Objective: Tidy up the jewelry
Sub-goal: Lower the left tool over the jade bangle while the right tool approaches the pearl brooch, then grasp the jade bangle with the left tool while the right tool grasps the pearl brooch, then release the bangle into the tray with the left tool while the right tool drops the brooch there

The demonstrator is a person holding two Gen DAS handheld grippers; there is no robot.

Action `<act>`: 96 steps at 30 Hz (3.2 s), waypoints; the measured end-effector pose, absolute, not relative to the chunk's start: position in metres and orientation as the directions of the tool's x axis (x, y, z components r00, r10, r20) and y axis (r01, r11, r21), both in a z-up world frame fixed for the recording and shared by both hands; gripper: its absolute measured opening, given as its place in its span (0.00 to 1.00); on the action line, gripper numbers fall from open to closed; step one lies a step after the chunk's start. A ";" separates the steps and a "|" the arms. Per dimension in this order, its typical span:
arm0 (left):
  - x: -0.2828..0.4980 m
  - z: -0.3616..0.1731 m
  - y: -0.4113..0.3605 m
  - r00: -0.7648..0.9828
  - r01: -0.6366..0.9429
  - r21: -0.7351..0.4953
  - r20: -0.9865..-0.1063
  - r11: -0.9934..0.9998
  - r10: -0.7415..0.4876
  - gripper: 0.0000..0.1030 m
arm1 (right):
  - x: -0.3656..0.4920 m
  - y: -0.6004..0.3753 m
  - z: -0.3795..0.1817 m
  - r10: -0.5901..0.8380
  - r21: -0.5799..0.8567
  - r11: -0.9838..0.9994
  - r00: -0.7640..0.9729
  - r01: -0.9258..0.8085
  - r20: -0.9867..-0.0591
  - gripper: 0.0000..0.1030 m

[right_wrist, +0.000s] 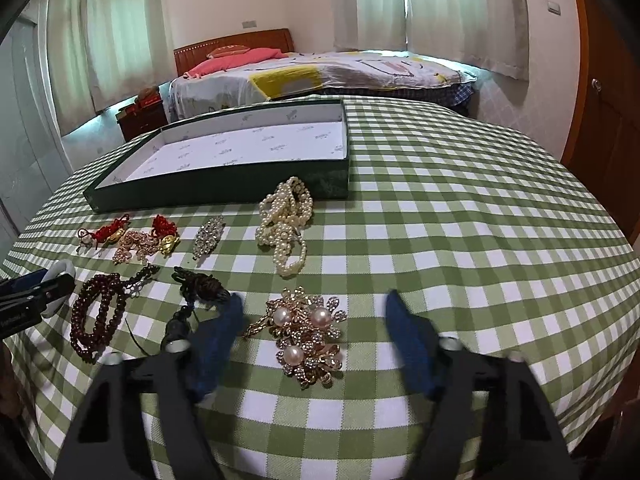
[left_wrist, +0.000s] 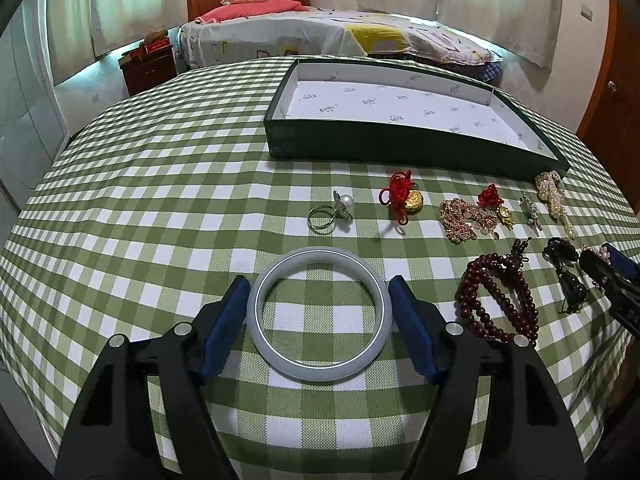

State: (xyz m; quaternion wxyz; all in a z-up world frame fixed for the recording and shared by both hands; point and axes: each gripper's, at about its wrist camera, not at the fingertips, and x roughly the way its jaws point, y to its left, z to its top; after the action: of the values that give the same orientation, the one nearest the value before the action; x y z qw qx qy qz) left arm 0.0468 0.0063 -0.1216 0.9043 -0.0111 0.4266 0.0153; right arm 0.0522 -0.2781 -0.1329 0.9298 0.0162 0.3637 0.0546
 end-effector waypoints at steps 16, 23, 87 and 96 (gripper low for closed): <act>0.046 -0.120 0.009 0.640 -0.043 -0.032 -0.768 0.999 0.003 0.67 | 0.041 -0.275 -0.130 0.159 0.082 0.987 0.719 -0.142 -0.676 0.26; 0.044 -0.117 0.009 0.652 -0.042 -0.034 -0.758 0.999 0.002 0.67 | 0.039 -0.273 -0.125 0.163 0.081 0.986 0.731 -0.147 -0.663 0.25; 0.239 -0.124 -0.033 0.607 0.033 -0.012 -0.794 0.999 -0.030 0.67 | 0.211 -0.257 -0.115 0.179 0.107 0.983 0.671 -0.147 -0.719 0.25; 0.239 -0.125 -0.035 0.612 0.040 -0.004 -0.790 0.999 -0.028 0.73 | 0.209 -0.258 -0.112 0.222 0.130 0.974 0.678 -0.184 -0.701 0.44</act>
State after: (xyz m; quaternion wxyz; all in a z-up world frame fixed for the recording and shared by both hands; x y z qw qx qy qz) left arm 0.2394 -0.0354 -0.1255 0.8978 0.0073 0.4400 -0.0190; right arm 0.2095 -0.2576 -0.1124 0.9156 0.0242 0.3857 0.1109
